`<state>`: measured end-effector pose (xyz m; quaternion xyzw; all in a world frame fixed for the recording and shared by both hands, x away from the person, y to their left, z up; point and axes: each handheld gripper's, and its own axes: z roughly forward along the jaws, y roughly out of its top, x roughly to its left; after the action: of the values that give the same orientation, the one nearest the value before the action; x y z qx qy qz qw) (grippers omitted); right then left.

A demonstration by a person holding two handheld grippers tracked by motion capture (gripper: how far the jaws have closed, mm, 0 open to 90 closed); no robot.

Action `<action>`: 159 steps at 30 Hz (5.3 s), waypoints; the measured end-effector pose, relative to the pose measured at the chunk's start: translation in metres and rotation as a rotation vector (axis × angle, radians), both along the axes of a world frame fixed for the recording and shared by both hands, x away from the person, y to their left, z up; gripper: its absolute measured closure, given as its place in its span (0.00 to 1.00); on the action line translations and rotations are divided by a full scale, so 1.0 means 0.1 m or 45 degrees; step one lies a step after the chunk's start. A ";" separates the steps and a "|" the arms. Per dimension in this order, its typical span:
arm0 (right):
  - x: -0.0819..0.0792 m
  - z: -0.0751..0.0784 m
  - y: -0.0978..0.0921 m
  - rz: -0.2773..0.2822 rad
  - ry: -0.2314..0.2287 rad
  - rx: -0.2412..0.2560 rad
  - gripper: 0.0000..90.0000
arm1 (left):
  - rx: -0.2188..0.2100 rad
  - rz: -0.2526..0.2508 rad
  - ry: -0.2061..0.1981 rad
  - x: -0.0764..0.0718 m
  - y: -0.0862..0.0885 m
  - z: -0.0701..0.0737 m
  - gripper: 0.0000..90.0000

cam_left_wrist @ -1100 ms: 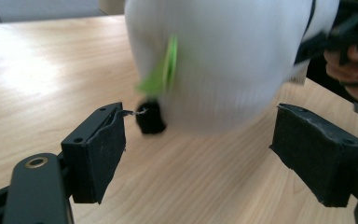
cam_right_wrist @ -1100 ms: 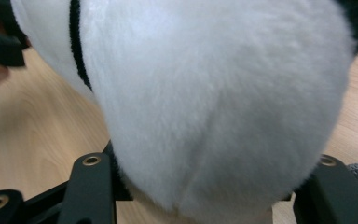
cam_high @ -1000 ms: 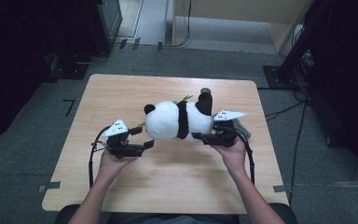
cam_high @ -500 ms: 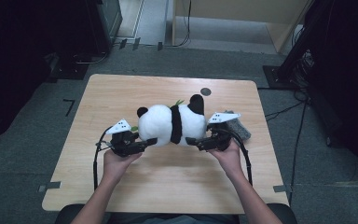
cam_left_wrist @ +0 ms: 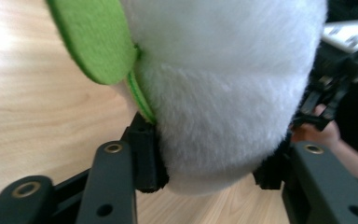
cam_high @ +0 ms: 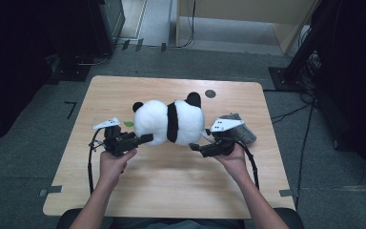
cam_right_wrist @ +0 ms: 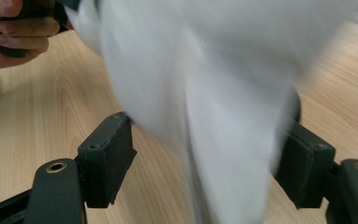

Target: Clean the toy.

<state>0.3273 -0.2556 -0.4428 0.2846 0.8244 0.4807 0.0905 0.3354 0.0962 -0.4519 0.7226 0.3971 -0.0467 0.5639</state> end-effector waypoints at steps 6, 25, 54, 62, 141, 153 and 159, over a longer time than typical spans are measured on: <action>0.02 -0.09 0.05 -0.065 0.044 -0.138 0.33 | 0.141 -0.016 -0.059 -0.03 -0.11 -0.09 0.35; -0.06 -0.02 -0.04 -0.084 0.125 -0.052 0.37 | 0.197 -0.042 0.045 -0.05 -0.11 -0.22 0.28; 0.09 0.03 -0.55 -0.260 0.076 0.030 0.39 | 0.220 0.087 -0.067 -0.03 0.09 -0.12 0.29; 0.16 -0.02 -0.70 -0.335 0.053 -0.028 0.39 | 0.254 0.090 -0.133 0.06 0.04 -0.01 0.27; 0.46 -0.14 -0.98 -0.528 0.084 -0.050 0.82 | 0.356 0.127 -0.201 0.05 -0.14 -0.05 0.18; 0.44 0.19 -0.76 -0.434 0.053 -0.005 0.81 | 0.384 0.132 -0.160 0.04 -0.17 -0.18 0.26; 0.45 0.34 -0.59 -0.376 0.038 -0.032 0.81 | 0.379 0.137 -0.160 0.01 -0.16 -0.19 0.35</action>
<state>0.3726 -0.3143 -0.4085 0.4089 0.7807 0.4477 0.1516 0.3365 0.0806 -0.4711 0.7774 0.4017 0.0882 0.4759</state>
